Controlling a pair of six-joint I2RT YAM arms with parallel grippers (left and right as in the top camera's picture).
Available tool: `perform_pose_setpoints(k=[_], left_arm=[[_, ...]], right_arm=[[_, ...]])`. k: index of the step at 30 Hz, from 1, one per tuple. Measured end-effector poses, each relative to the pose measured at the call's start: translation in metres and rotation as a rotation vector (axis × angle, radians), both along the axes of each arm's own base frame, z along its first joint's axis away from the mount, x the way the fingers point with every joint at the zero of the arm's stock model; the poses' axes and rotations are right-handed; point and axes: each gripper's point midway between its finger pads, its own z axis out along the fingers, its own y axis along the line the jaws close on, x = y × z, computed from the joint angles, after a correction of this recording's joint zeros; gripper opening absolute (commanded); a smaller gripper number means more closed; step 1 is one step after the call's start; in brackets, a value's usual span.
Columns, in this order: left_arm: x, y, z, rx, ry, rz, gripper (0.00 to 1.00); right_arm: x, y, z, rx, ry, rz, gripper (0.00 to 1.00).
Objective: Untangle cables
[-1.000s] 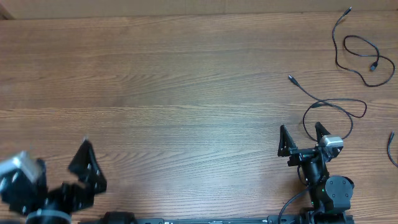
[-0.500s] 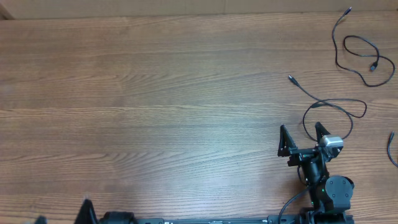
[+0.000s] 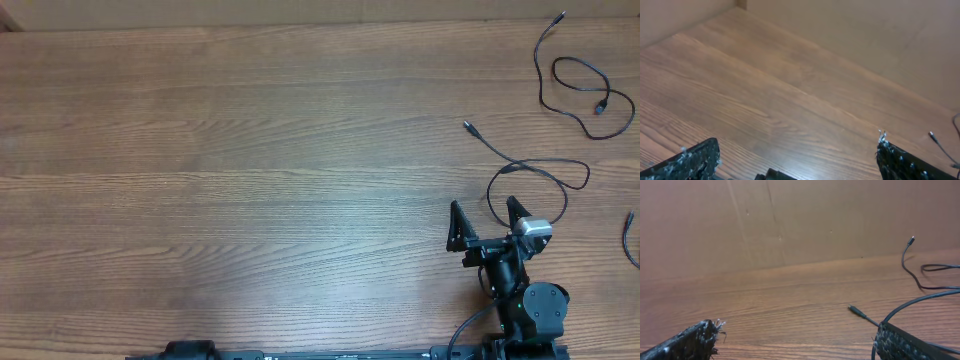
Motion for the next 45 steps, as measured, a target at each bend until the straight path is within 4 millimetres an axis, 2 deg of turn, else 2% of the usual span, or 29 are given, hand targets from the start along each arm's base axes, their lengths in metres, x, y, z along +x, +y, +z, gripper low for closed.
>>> perform_pose_setpoints(k=[25,45], left_arm=[[-0.039,0.0,-0.008,0.0,-0.179,0.0,1.0],[-0.039,0.0,-0.007,0.0,-0.182,0.0,1.0]], right_arm=[[0.0,0.0,0.0,0.0,0.0,0.0,1.0],[0.0,0.0,0.0,0.0,0.0,0.0,1.0]])
